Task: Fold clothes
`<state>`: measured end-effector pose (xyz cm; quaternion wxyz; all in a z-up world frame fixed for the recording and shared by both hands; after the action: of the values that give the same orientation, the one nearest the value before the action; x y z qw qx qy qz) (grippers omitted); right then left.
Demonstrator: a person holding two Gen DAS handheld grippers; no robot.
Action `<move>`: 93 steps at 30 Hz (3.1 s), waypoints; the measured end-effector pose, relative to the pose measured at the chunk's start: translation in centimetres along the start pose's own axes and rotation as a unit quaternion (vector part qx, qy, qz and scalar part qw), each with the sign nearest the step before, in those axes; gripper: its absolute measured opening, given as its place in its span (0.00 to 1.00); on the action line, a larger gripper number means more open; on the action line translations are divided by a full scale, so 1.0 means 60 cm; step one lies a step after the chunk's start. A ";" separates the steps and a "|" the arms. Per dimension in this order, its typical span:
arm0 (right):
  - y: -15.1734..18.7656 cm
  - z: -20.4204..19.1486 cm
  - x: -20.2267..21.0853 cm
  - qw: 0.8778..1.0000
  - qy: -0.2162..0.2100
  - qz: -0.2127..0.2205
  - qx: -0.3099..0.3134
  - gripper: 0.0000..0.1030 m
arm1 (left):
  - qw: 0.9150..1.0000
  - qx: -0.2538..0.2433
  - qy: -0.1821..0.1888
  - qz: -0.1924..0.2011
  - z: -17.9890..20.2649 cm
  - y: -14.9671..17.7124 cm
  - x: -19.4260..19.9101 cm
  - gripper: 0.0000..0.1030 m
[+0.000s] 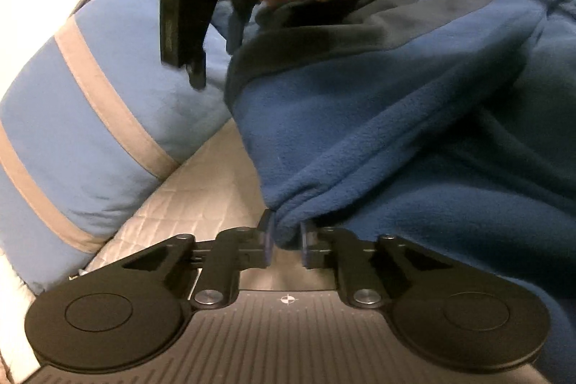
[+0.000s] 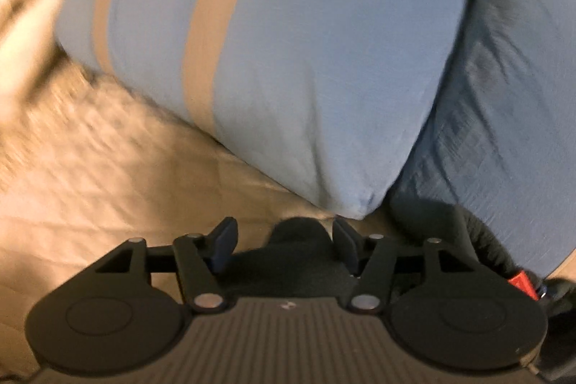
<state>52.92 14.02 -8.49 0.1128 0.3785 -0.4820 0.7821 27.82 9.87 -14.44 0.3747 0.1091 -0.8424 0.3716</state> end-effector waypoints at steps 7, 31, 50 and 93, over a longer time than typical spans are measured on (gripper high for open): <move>-0.001 0.033 -0.031 0.997 0.017 -0.010 -0.075 0.05 | 1.000 -0.007 -0.007 -0.008 0.012 -0.006 0.013 0.06; 0.018 0.145 0.039 0.987 -0.040 0.033 -0.149 0.42 | 0.999 -0.031 -0.027 -0.035 0.024 -0.005 0.016 0.07; 0.014 -0.097 0.048 0.992 0.070 -0.012 0.103 0.60 | 0.992 -0.097 -0.077 -0.017 0.058 -0.024 0.016 0.08; 0.424 0.359 0.392 0.982 -0.040 0.028 -0.182 1.00 | 0.984 0.145 -0.071 0.071 -0.073 -0.037 0.136 0.70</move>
<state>33.37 -21.46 -3.69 0.1386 0.3693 -0.6311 0.6679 25.55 12.20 -5.49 0.2664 0.1281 -0.8099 0.5066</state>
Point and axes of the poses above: each gripper's, at about its wrist camera, not at the fingertips, and x roughly against the way its jaws point, z to its right, y to its underside, the point moved 3 cm from there along -x, roughly the way its jaws point, and after that the axes turned 11 degrees about y, right-handed, at the moved point
